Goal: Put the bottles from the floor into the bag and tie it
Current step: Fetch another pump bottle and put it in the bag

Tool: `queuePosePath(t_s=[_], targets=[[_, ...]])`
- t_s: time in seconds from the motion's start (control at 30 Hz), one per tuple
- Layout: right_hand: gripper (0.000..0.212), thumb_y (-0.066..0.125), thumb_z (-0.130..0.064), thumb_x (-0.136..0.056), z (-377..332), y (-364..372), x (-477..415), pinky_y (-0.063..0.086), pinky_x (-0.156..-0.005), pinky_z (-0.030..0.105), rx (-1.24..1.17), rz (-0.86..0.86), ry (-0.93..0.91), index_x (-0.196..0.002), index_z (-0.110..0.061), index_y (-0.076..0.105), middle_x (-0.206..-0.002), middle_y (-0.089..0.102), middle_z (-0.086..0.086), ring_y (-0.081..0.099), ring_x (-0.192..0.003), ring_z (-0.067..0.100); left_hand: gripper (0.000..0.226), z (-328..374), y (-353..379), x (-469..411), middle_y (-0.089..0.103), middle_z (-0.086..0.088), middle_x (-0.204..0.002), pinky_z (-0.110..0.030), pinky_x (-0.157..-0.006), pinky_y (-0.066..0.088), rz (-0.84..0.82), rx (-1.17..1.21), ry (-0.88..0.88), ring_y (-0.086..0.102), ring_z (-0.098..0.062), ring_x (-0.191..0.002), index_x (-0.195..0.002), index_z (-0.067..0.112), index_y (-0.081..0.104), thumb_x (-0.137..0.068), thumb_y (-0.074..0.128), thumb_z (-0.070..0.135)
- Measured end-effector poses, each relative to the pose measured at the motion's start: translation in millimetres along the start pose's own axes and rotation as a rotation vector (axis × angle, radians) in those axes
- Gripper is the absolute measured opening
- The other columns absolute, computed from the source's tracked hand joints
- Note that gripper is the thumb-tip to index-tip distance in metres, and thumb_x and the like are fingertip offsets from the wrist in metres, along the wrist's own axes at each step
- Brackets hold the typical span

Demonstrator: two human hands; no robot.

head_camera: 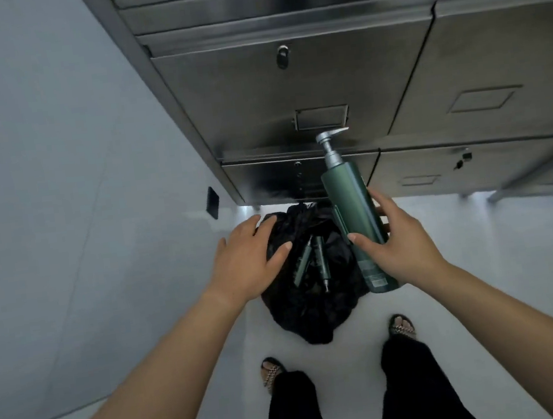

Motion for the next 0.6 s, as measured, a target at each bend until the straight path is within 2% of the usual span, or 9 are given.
queuePosePath(t_s=[0.07,0.3,0.43,0.53,0.6], targets=[[0.081,0.069,-0.042,-0.077,7.4,22.9,4.6,0.046,-0.087,0.031,-0.037,0.034,0.060,-0.142,-0.036,0.021,-0.129,0.052,0.002,0.055,-0.110,0.021,0.064,-14.9,11.2,-12.2,0.027,-0.005,-0.153,-0.055,-0.108,0.030,-0.037,-0.031,0.045,0.026,-0.023,-0.140,-0.145,0.026,0.025,-0.090,0.031,0.058],[0.094,0.069,-0.039,-0.079,81.0,97.5,-8.5,0.036,-0.090,0.025,-0.048,0.030,0.150,-0.147,-0.037,0.005,-0.128,0.046,0.006,0.046,-0.111,0.016,0.062,-52.3,87.4,-58.3,0.033,-0.005,-0.150,-0.050,-0.107,0.034,-0.030,-0.020,0.085,0.033,-0.024,-0.136,-0.144,0.023,0.028,-0.091,0.034,0.054],[0.094,0.069,-0.039,-0.080,152.4,146.6,-26.9,0.038,-0.090,0.025,-0.041,0.030,0.147,-0.146,-0.039,0.002,-0.129,0.045,0.005,0.042,-0.105,0.008,0.062,-66.5,175.9,-96.9,0.033,-0.005,-0.151,-0.047,-0.106,0.036,-0.040,-0.030,0.086,0.035,-0.022,-0.136,-0.144,0.024,0.027,-0.091,0.035,0.054],[0.094,0.069,-0.040,-0.079,216.8,195.0,-48.6,0.039,-0.093,0.028,-0.069,0.036,0.137,-0.145,-0.044,0.003,-0.130,0.046,0.002,0.043,-0.111,0.011,0.061,-81.8,260.8,-128.0,0.030,-0.003,-0.152,-0.047,-0.108,0.034,-0.047,-0.053,0.067,0.032,-0.021,-0.137,-0.144,0.026,0.026,-0.091,0.036,0.054],[0.093,0.070,-0.040,-0.078,257.3,231.3,-64.8,0.038,-0.092,0.023,-0.119,0.058,0.119,-0.143,-0.048,0.004,-0.127,0.045,-0.005,0.041,-0.108,0.003,0.061,-92.7,318.7,-147.5,0.028,-0.003,-0.153,-0.049,-0.109,0.032,-0.075,-0.084,0.084,0.029,-0.021,-0.139,-0.145,0.027,0.025,-0.091,0.036,0.054]])
Point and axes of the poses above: each hand's wrist, its own x-axis away from the middle knuckle, its own y-axis out of the palm, z = x × y, the point moved 5 cm from there along -x, towards the middle knuckle
